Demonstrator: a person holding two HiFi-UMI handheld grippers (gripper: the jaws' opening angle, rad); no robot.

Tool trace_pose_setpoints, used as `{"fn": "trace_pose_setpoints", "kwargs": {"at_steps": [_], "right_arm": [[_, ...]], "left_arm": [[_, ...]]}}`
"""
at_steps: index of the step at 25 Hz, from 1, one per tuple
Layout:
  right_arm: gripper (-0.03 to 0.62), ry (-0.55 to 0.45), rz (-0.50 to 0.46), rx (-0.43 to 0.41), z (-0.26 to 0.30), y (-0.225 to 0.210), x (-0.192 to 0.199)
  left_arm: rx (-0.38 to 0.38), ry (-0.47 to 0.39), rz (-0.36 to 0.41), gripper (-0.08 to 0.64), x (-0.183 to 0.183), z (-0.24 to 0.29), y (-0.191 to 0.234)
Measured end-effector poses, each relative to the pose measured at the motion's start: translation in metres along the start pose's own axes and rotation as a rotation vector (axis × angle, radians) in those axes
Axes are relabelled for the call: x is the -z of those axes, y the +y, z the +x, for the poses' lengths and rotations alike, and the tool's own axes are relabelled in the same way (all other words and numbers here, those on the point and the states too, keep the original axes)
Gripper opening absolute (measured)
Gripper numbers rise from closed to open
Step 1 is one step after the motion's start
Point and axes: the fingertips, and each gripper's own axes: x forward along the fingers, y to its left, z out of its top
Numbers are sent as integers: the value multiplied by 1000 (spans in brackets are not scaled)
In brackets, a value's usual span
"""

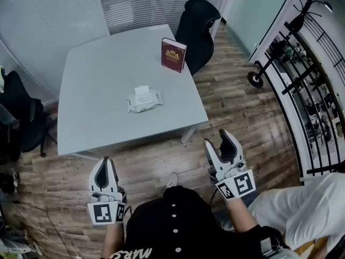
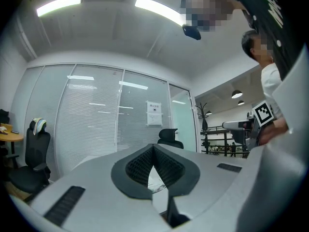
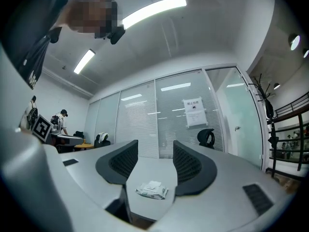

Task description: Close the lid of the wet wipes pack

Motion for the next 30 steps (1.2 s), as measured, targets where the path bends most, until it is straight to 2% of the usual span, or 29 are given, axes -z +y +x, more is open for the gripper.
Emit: {"fn": "trace_pose_setpoints", "kwargs": {"at_steps": [10, 16, 30], "right_arm": [[227, 3, 13, 3, 17, -46, 4], [227, 21, 29, -17, 31, -51, 13], [224, 12, 34, -50, 109, -61, 20]], "left_arm": [[-31, -3, 0, 6, -1, 40, -15], [-48, 16, 12, 6, 6, 44, -14], [-86, -2, 13, 6, 7, 94, 27]]}}
